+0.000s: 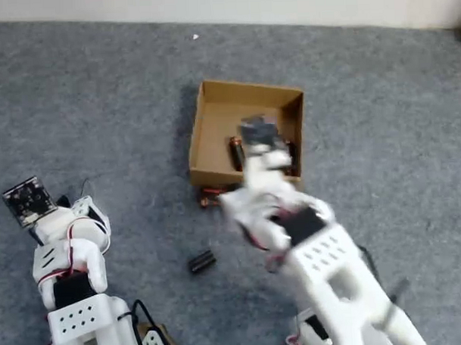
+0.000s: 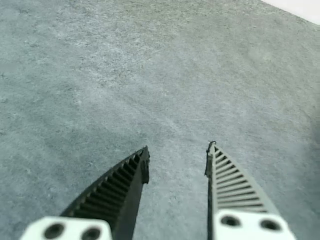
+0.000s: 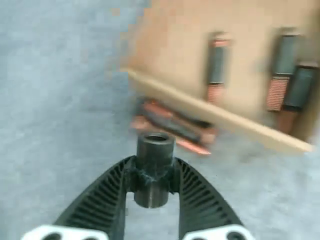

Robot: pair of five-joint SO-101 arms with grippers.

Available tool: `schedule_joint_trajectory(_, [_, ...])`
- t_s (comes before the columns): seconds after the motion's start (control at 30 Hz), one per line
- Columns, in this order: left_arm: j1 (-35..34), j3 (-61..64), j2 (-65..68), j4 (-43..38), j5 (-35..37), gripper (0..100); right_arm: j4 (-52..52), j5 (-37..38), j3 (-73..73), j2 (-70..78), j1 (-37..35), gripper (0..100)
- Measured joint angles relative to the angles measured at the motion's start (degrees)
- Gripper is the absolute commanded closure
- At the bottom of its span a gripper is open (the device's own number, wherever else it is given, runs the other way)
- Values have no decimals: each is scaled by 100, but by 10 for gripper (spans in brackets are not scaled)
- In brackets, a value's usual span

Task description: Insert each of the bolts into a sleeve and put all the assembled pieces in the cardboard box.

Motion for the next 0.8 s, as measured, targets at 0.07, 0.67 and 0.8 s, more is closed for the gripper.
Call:
schedule_joint_trajectory(0.07, [176, -237, 0, 404, -44, 797, 0, 158, 501, -677, 501, 995])
schedule_joint_trajectory(0.67, [3332, -2277, 26, 3068, -2884, 895, -914, 255, 3200, -3596, 2567, 995])
schedule_joint_trajectory(0.8, [3842, -2822, 791, 3332, -3279, 895, -1196, 255, 3200, -3613, 3165, 995])
